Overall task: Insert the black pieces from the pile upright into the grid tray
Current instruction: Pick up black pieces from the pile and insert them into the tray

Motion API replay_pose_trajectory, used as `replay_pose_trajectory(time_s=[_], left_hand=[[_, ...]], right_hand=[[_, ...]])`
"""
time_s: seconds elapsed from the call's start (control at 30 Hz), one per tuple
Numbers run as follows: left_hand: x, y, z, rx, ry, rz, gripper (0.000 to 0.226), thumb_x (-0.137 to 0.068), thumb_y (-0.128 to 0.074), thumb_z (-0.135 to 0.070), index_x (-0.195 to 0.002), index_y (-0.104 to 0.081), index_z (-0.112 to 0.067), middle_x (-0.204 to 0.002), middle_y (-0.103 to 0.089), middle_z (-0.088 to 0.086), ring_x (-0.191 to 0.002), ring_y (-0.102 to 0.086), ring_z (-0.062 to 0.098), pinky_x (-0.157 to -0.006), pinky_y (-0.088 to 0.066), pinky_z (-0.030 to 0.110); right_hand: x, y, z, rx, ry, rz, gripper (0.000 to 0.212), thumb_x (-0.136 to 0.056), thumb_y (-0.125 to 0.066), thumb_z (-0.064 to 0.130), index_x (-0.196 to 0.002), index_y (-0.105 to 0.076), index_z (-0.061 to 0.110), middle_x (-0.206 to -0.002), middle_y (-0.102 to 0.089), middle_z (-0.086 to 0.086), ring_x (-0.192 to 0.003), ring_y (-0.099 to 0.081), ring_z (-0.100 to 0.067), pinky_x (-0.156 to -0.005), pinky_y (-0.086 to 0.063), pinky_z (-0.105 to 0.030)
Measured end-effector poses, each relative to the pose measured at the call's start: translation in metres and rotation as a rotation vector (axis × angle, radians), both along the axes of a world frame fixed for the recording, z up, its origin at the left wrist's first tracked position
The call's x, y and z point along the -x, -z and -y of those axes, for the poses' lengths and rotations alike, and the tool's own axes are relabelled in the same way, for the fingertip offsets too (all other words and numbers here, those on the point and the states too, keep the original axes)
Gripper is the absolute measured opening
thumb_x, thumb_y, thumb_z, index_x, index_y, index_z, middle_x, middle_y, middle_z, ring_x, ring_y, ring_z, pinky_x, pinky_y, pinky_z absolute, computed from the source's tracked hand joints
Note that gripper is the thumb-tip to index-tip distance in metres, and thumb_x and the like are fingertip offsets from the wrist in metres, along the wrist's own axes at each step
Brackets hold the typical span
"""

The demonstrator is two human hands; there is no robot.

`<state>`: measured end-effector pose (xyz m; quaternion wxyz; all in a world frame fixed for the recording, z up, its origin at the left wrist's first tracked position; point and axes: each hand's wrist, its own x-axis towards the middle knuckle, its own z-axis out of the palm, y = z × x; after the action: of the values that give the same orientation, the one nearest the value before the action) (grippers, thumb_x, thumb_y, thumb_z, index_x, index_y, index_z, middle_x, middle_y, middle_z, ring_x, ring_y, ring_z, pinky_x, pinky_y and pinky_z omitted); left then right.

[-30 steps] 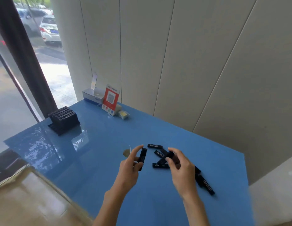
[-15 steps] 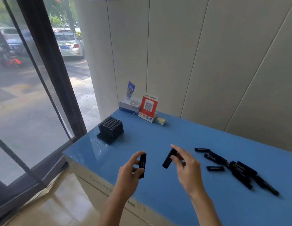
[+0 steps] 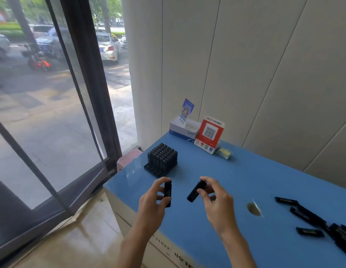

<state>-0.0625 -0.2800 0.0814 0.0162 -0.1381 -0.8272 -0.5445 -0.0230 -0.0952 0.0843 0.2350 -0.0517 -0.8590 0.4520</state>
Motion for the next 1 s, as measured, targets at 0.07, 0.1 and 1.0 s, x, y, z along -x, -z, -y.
replay_pose_trajectory(time_s=[0.07,0.1,1.0], left_hand=[[0.027,0.003,0.007,0.039,-0.015,-0.020,0.057,-0.084,-0.063,0.001,-0.105,-0.043,-0.048,-0.093,-0.061,-0.005,-0.076,-0.064,0.004,-0.061,-0.049,0.012],[0.041,0.004,0.011,0.052,-0.022,-0.031,0.058,-0.083,-0.064,0.001,-0.104,-0.042,-0.048,-0.091,-0.062,-0.004,-0.076,-0.064,0.005,-0.062,-0.049,0.011],[0.277,0.076,0.055,0.090,0.368,-0.113,0.032,-0.079,-0.069,-0.001,-0.105,-0.061,-0.019,-0.088,-0.058,-0.013,-0.081,-0.059,0.001,-0.072,-0.051,0.015]], right_hand=[[0.027,0.003,0.008,0.006,-0.015,0.024,0.031,-0.085,-0.066,0.014,-0.103,-0.057,0.038,-0.087,-0.063,0.011,-0.080,-0.058,-0.004,-0.062,-0.044,-0.009],[0.041,0.005,0.012,0.006,-0.016,0.032,0.032,-0.085,-0.067,0.015,-0.101,-0.056,0.041,-0.087,-0.064,0.010,-0.079,-0.058,-0.005,-0.062,-0.044,-0.009],[0.218,0.073,0.117,-0.192,0.403,0.193,0.020,-0.079,-0.072,0.011,-0.098,-0.070,0.019,-0.093,-0.063,0.011,-0.088,-0.053,-0.008,-0.078,-0.041,-0.015]])
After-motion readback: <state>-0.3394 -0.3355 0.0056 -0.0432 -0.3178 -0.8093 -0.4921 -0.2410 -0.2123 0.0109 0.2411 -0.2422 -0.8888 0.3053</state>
